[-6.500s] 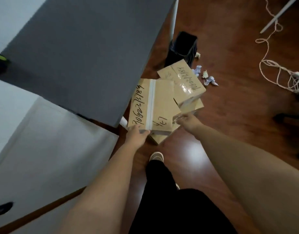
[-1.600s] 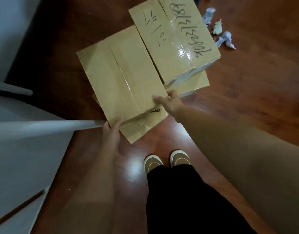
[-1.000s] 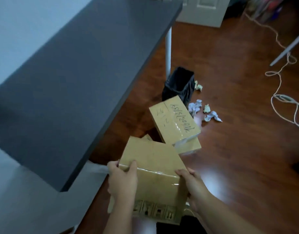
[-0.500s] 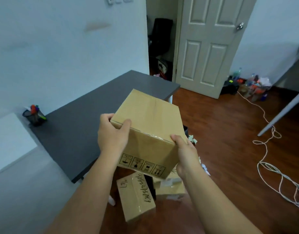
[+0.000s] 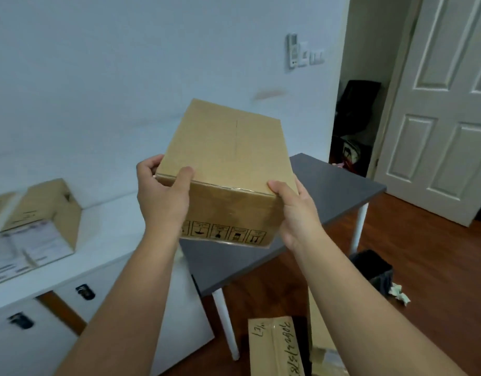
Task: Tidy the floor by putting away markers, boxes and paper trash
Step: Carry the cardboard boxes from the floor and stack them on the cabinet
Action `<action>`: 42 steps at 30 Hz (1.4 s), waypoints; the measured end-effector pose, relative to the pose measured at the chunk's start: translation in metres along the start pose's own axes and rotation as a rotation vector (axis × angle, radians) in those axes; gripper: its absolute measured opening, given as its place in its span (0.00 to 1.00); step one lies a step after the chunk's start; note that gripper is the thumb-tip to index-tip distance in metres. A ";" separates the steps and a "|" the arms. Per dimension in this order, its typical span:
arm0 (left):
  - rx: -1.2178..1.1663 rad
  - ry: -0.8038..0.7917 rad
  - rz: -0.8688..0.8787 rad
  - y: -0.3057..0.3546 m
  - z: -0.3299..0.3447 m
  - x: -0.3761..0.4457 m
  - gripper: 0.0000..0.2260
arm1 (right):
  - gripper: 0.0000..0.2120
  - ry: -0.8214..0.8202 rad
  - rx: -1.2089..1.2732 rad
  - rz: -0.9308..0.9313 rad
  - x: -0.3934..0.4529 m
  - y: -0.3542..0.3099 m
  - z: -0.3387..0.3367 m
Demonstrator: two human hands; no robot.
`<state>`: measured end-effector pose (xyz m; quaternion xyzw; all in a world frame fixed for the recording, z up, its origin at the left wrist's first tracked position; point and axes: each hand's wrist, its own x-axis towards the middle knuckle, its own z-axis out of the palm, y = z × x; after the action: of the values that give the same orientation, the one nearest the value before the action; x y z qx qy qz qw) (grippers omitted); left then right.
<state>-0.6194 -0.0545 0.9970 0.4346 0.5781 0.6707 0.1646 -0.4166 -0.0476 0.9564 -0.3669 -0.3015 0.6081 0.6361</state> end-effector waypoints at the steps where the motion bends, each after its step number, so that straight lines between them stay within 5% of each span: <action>1: -0.011 0.032 -0.009 -0.006 -0.014 0.008 0.19 | 0.24 -0.024 -0.012 0.006 0.004 0.006 0.016; 7: -0.091 0.258 -0.073 -0.048 -0.118 0.061 0.20 | 0.19 -0.253 -0.101 0.084 0.024 0.067 0.132; 15: -0.098 0.404 -0.194 -0.127 -0.235 0.120 0.19 | 0.32 -0.399 -0.294 0.157 0.049 0.169 0.270; 19: -0.091 0.387 -0.270 -0.178 -0.255 0.139 0.20 | 0.19 -0.345 -0.348 0.153 0.063 0.211 0.292; 22: -0.103 0.344 -0.329 -0.209 -0.257 0.155 0.19 | 0.24 -0.277 -0.405 0.147 0.080 0.237 0.297; 25: -0.101 0.301 -0.323 -0.236 -0.258 0.170 0.19 | 0.17 -0.269 -0.467 0.139 0.099 0.259 0.299; 27: -0.057 0.219 -0.312 -0.257 -0.262 0.173 0.22 | 0.25 -0.254 -0.511 0.155 0.113 0.277 0.295; 31: 0.176 -0.007 -0.252 -0.293 -0.275 0.172 0.33 | 0.29 -0.213 -0.678 0.159 0.134 0.304 0.285; 38: 0.905 0.110 -0.026 -0.308 -0.296 0.239 0.43 | 0.33 -0.271 -0.961 0.081 0.187 0.321 0.331; 42: 1.137 -0.072 0.007 -0.321 -0.301 0.288 0.34 | 0.25 -0.275 -1.147 0.100 0.224 0.330 0.372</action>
<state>-1.1063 0.0523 0.8296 0.4793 0.8408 0.2392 -0.0776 -0.8895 0.2100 0.8715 -0.5836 -0.6443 0.4192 0.2620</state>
